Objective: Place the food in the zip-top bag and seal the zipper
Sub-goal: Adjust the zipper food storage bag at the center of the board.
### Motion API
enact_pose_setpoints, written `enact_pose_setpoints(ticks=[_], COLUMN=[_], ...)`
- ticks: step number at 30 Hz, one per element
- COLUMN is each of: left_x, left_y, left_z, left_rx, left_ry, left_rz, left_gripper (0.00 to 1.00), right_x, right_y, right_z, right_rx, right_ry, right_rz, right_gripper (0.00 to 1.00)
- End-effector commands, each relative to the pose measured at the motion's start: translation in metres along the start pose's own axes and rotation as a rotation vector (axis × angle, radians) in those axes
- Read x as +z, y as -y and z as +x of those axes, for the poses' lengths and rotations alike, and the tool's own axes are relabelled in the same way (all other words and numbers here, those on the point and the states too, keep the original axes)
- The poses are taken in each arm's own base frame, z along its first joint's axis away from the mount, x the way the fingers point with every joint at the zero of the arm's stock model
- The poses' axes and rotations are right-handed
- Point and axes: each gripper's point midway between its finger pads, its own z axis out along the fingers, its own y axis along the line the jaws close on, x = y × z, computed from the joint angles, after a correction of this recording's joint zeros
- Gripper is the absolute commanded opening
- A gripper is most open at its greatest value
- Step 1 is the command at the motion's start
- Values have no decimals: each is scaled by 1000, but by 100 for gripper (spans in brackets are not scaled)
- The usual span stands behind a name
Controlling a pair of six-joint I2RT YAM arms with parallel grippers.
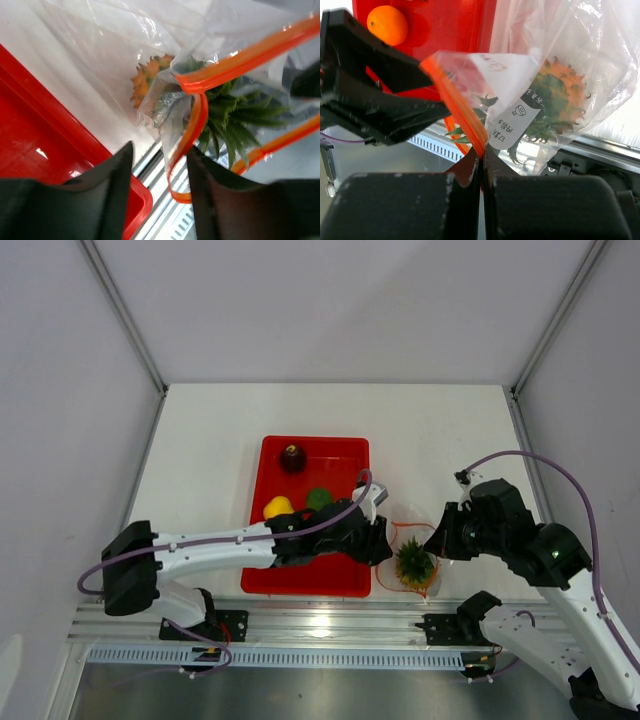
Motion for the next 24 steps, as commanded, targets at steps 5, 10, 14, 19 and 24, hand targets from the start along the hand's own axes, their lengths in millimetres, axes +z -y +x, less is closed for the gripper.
enact_pose_setpoints(ticks=[5,10,14,19,24], left_x=[18,9,-21,6,22], left_y=[27,60,70,41,51], left_z=[-68,-112,-124,-85,-81], left_rx=[10,59,52,1,-15], left_ry=[33,84,176,84,40], left_rz=[125,202,261,203,261], left_gripper=[1,0,1,1,1], right_x=[-8,-37,-63,-26,-20], right_y=[3,35,21,10,4], right_z=[-26,-64,-72,-31,-35], right_rx=[-53,-71,-100,-116,-115], right_ry=[79,229,335,236,222], right_rz=[62,303,209,27,8], right_gripper=[0,0,0,0,0])
